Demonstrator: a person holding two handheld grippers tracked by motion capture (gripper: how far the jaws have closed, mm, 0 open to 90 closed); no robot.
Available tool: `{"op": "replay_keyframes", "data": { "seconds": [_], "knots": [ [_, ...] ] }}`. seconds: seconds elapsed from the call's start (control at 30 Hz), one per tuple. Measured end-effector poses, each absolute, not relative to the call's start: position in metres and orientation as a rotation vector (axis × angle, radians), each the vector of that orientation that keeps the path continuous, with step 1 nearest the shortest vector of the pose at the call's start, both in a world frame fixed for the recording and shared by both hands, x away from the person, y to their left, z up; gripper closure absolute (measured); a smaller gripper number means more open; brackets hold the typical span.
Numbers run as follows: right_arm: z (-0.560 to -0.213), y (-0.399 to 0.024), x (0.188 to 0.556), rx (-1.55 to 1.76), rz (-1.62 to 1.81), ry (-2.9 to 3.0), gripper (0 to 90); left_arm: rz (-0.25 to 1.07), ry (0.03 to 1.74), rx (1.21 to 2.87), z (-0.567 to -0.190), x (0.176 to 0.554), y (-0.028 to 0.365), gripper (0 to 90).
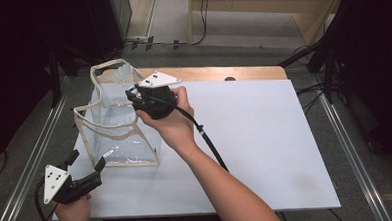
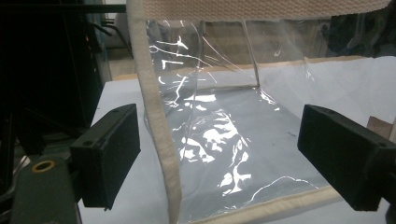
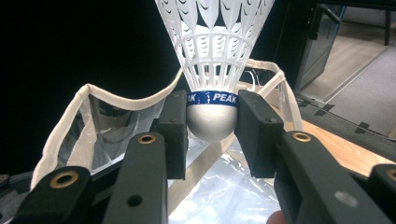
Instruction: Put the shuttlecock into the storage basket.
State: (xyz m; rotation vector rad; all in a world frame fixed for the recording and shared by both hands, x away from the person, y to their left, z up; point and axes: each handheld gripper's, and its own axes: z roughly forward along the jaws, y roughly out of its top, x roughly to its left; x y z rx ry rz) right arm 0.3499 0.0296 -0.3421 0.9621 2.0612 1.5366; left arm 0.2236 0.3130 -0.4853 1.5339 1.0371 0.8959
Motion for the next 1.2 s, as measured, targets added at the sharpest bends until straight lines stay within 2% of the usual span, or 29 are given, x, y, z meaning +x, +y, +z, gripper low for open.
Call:
{"op": "replay_keyframes", "data": {
  "seconds": [1.2],
  "knots": [
    [-0.3458,0.0346,0.3457,0.91,1.561,2.205,62.2,0.898,1.038,1.537,-0.4852,0.2237,0.3128,13.7]
  ]
}}
